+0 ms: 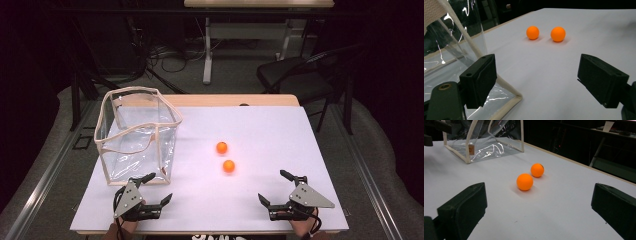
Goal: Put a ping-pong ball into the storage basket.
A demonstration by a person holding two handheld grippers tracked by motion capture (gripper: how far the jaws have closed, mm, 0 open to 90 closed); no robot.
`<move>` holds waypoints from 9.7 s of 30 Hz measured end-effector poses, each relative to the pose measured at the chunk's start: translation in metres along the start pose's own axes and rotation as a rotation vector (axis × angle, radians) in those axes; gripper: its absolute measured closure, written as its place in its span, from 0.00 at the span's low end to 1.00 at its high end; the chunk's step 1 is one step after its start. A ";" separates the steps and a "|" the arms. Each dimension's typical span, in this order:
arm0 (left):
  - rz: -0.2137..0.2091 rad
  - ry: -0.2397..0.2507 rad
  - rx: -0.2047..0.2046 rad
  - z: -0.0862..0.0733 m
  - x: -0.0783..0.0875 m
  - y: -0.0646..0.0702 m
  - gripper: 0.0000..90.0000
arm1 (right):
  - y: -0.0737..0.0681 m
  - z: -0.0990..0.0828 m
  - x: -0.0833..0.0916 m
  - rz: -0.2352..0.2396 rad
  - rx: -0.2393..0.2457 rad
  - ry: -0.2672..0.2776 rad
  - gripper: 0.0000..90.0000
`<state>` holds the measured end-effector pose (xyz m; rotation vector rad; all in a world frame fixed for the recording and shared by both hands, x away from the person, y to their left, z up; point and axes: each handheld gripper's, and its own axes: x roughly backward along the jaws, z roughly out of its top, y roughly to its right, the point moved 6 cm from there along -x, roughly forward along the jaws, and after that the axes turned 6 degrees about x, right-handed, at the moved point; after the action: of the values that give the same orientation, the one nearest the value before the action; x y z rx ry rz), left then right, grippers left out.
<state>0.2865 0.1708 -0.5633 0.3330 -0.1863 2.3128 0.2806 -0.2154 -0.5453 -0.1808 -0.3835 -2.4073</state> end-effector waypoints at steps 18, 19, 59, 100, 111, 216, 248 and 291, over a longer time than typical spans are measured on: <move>-0.013 -0.002 -0.003 0.001 -0.001 0.003 0.17 | -0.002 -0.002 -0.014 0.036 0.005 -0.053 0.00; -0.015 -0.005 -0.007 0.000 -0.002 0.002 0.17 | -0.002 -0.002 -0.016 0.040 0.006 -0.058 0.00; -0.021 -0.010 -0.014 0.000 0.000 0.003 0.18 | -0.012 0.005 -0.071 0.158 0.006 -0.185 0.00; -0.025 -0.017 -0.019 -0.001 -0.001 0.003 0.17 | 0.001 0.011 -0.119 0.210 -0.024 -0.264 0.00; -0.027 -0.019 -0.019 -0.001 -0.001 0.003 0.18 | 0.002 0.009 -0.131 0.230 -0.031 -0.298 0.00; -0.032 -0.026 -0.021 -0.001 -0.002 0.003 0.18 | 0.000 0.019 -0.147 0.212 0.030 -0.465 0.56; -0.035 -0.027 -0.023 -0.001 -0.002 0.004 0.17 | 0.005 0.041 -0.134 0.205 0.030 -0.434 0.56; -0.042 -0.024 -0.024 0.000 -0.003 0.004 0.17 | 0.012 0.069 -0.125 0.197 0.027 -0.425 0.56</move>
<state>0.2856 0.1659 -0.5648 0.3492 -0.2167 2.2646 0.3852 -0.1252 -0.5064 -0.6917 -0.5605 -2.1583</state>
